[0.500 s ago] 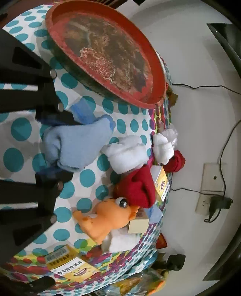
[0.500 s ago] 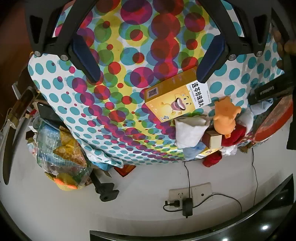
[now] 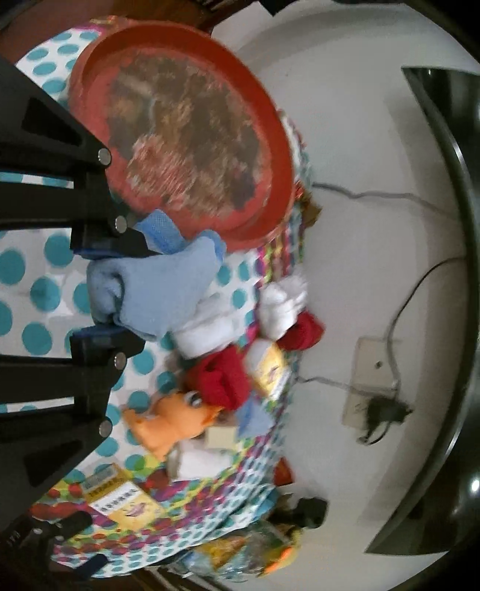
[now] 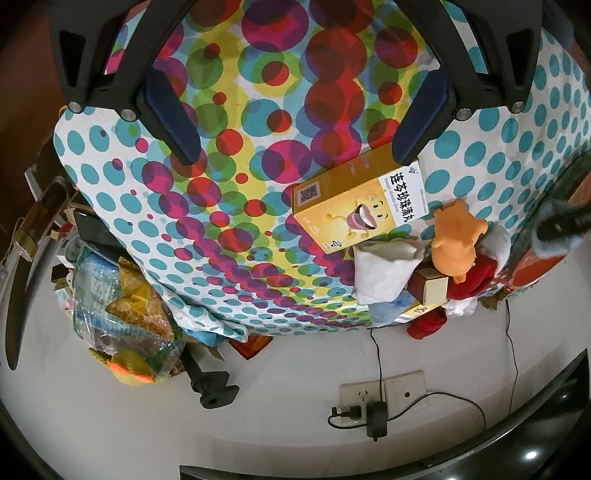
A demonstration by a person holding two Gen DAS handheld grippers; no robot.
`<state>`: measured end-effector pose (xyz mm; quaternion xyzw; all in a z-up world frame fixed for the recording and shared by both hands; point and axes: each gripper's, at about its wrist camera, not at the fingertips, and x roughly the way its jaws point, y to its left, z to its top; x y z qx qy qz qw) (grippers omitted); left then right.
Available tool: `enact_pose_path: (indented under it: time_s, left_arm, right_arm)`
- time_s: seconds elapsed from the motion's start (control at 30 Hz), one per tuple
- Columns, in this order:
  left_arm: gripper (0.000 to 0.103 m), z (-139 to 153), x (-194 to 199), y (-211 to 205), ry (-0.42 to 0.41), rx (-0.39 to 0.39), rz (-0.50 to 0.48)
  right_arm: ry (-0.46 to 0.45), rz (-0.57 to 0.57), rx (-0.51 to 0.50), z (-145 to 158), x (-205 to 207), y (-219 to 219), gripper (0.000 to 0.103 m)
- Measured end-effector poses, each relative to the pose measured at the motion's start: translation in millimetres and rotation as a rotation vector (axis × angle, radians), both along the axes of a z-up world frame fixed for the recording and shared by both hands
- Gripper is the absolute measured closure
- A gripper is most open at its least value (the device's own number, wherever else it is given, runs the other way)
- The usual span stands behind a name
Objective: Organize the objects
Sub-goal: 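Carry the held blue sock with the left gripper over the red tray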
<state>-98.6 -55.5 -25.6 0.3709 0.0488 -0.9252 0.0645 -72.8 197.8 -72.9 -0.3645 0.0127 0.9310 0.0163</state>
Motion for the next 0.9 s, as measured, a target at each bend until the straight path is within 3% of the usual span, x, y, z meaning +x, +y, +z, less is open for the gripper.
enact_pose_path:
  time_s: [0.27,0.57,0.9]
  left_arm:
    - [0.077,16.6,-5.1,-75.5,0.009,-0.006,0.171]
    - [0.077,-4.3,3.5,-162.0,-0.051,-0.079,0.325]
    - [0.077,-30.3,10.2,-210.7,-0.113,-0.115,0.415]
  right_arm:
    - [-0.002,0.002,-0.008,0.0,-1.2,1.1,0.000]
    - [0.002,0.010,-0.004,1.4,1.4,0.1,0.000]
    - [-0.006,0.019,0.009,-3.1,3.5,-4.8,0.000]
